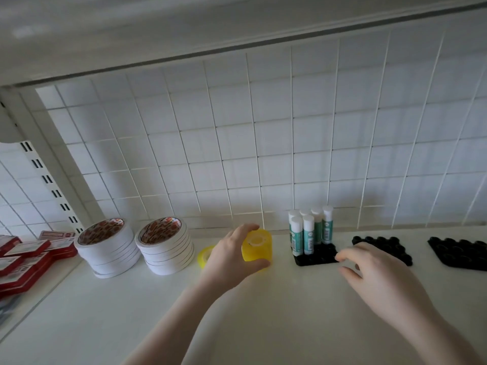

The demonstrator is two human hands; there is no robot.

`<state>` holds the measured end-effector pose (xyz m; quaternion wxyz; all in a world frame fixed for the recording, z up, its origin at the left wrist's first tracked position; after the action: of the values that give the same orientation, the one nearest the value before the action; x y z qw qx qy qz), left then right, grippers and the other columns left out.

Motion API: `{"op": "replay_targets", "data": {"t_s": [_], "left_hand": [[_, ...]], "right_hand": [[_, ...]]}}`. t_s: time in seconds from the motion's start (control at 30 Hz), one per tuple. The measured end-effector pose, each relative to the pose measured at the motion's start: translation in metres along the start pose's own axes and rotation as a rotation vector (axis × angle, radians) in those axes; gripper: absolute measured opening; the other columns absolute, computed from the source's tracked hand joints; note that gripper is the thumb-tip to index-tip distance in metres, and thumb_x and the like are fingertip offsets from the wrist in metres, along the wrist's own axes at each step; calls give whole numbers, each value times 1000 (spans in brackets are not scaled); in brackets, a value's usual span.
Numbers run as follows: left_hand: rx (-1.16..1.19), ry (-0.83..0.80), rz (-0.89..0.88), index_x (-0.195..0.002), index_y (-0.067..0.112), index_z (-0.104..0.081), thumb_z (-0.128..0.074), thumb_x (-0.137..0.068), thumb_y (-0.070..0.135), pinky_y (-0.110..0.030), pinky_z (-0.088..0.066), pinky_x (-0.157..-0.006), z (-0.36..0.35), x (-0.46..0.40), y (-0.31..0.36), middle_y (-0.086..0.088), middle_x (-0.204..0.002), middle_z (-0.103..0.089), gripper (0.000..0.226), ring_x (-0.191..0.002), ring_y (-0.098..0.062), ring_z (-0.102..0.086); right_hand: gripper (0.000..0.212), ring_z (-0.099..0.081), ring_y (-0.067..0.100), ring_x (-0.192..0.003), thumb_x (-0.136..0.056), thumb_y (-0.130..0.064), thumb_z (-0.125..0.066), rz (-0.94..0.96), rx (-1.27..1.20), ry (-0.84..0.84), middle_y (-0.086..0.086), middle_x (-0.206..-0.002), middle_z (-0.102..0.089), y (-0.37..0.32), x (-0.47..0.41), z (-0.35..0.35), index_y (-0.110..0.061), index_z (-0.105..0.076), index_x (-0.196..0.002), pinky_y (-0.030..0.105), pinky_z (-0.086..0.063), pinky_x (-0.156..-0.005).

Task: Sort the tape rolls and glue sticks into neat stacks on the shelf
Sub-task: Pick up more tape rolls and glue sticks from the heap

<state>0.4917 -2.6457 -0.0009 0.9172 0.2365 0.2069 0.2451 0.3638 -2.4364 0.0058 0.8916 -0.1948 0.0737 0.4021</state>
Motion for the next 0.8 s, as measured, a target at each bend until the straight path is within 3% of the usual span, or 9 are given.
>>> {"op": "replay_targets", "data": {"t_s": [0.3, 0.57, 0.7, 0.8], "left_hand": [[107, 10, 41, -128, 29, -50, -83, -64, 29, -11, -34, -81, -2, -4, -8, 12, -110, -48, 72, -98, -6, -50], [139, -18, 66, -124, 30, -52, -82, -66, 28, -31, -47, -92, -2, -3, -9, 10, -109, -56, 65, -100, -13, -57], [213, -34, 98, -116, 35, -53, -85, -61, 23, -33, -49, -92, 0, -3, -9, 8, -107, -58, 64, -99, -14, -58], [221, -61, 130, -117, 34, -53, -80, -50, 36, -33, -48, -93, 2, -1, -6, 7, -110, -58, 72, -104, -17, -58]], "right_hand": [[24, -57, 8, -92, -91, -29, -54, -5, 6, -10, -14, -106, -57, 1, 0, 0, -32, -61, -114, 21, -40, -71], [25, -51, 6, -86, -93, -30, -51, 8, 35, -44, -13, -110, -54, 1, 0, -2, -34, -57, -117, 20, -34, -69], [28, -48, 5, -85, -94, -30, -48, 19, 37, -77, -15, -112, -52, 0, 1, -2, -34, -54, -121, 18, -34, -69], [29, -49, 5, -86, -95, -29, -47, 23, 40, -90, -14, -118, -51, 2, 3, 0, -33, -53, -123, 18, -34, -69]]}}
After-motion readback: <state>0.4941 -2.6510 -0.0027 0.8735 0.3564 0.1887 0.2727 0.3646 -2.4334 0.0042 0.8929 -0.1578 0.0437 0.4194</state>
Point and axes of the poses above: each hand's wrist, its own x-axis away from the middle knuckle, its own z-axis out of the back of the hand, y = z × x, the point moved 4 cm from there along -x, towards the middle knuckle
